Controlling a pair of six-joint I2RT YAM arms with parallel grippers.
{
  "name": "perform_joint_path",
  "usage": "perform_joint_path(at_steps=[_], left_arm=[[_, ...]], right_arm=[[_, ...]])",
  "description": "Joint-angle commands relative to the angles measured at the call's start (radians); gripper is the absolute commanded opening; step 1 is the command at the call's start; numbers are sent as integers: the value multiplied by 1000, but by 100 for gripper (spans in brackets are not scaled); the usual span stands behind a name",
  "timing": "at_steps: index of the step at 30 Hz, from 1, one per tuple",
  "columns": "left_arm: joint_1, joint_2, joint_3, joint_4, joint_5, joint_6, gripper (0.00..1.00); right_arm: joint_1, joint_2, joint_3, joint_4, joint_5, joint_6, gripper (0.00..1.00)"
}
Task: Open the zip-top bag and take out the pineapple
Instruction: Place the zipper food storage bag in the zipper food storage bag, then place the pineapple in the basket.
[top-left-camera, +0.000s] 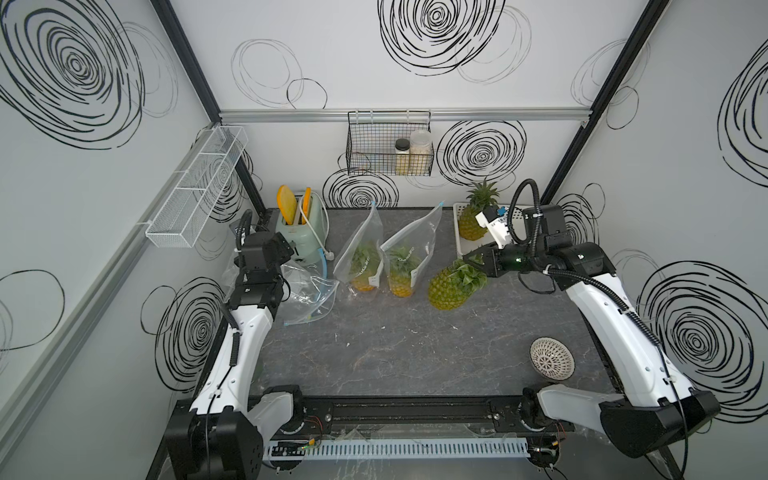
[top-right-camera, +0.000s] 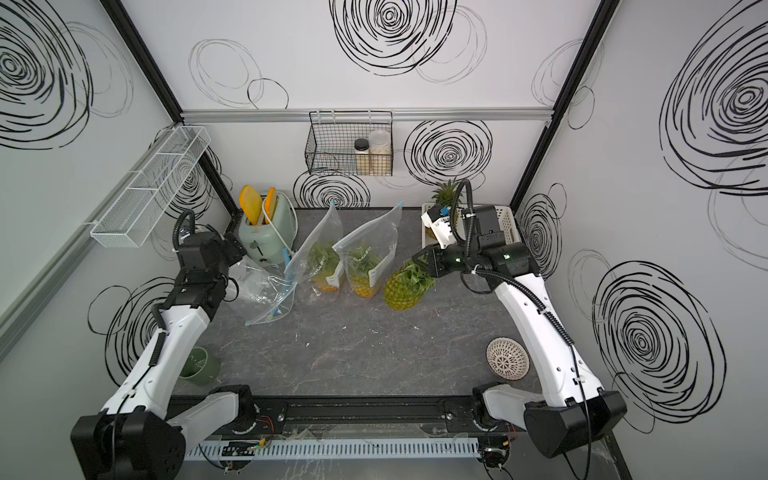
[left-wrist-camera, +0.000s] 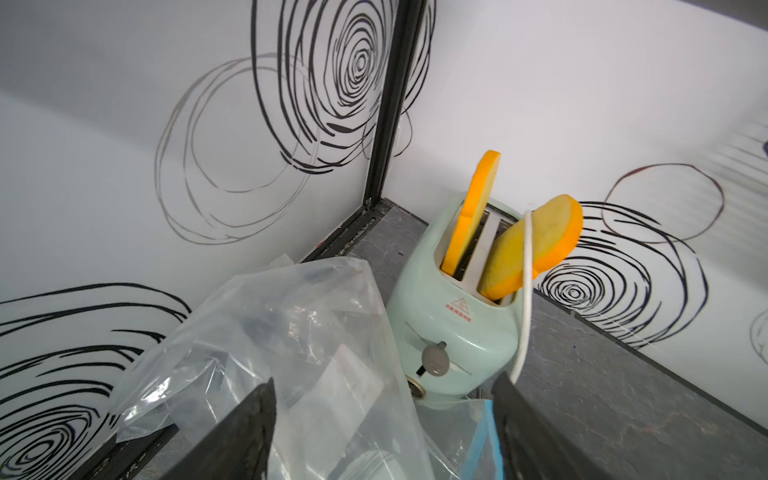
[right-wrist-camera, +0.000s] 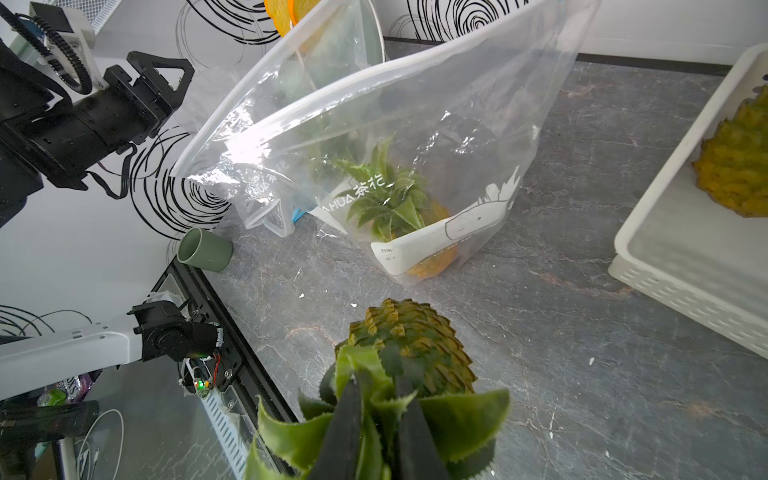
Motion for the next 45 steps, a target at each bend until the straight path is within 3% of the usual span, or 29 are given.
perform_joint_path(at_steps=[1,6,19,27,45], left_arm=[[-48,-25,57,-7,-21,58,84],[-119,-38,124,-57,-15,105,84],[-225,4,252,-72,163,205,84],[-304,-21,147,53,209,279,83],[-389,-122,-21,205,243,384,83]], right_arm=[[-4,-35,8,61,-36,-1,0],[-5,-35,26,28,21,-6,0],[-7,-5,47,-4,268,5,0],[-29,72,103,-22,446,-17,0],[-128,336,370,46,555,-30,0]])
